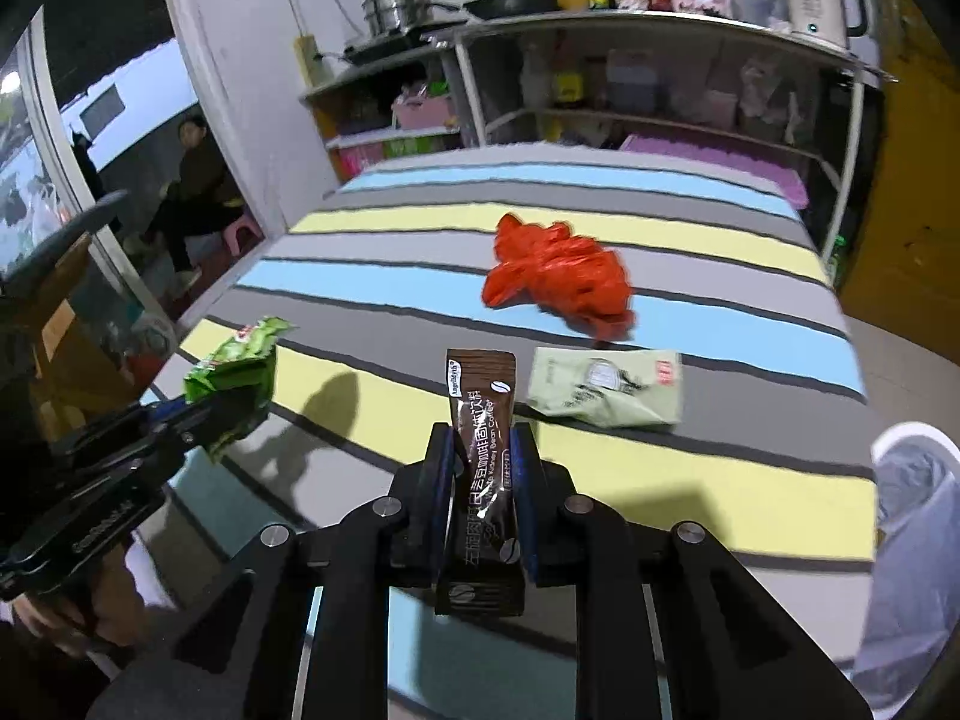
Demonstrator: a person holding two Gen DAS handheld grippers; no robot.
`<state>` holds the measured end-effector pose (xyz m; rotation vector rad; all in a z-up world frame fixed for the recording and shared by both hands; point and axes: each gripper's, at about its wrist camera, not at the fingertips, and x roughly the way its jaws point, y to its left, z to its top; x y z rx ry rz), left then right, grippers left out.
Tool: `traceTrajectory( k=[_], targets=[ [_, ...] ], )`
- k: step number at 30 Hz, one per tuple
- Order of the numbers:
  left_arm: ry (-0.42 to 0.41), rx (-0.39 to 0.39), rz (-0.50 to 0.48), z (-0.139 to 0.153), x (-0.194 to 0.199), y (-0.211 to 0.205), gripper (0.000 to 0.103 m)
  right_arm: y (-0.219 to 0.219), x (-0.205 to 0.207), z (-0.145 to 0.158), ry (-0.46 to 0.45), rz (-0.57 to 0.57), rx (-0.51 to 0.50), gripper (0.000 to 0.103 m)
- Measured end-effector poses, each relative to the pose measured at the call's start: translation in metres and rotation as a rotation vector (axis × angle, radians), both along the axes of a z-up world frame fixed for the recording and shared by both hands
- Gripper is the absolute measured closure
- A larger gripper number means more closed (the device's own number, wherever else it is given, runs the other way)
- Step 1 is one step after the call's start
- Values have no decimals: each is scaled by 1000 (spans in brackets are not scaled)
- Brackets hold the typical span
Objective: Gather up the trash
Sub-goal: 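Carry the snack bag and brown wrapper over the bin and open both tools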
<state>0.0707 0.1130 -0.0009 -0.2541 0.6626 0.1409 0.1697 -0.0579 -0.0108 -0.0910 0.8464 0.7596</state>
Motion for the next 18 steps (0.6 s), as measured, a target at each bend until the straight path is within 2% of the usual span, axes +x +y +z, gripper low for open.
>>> traceTrajectory(
  k=[7,18],
  targets=[
    [-21,19,-64,15,1,-37,91,-37,-18,18,-53,-54,29,83],
    [-45,38,-164,32,17,-88,91,-92,-21,33,-99,-161,56,83]
  ],
)
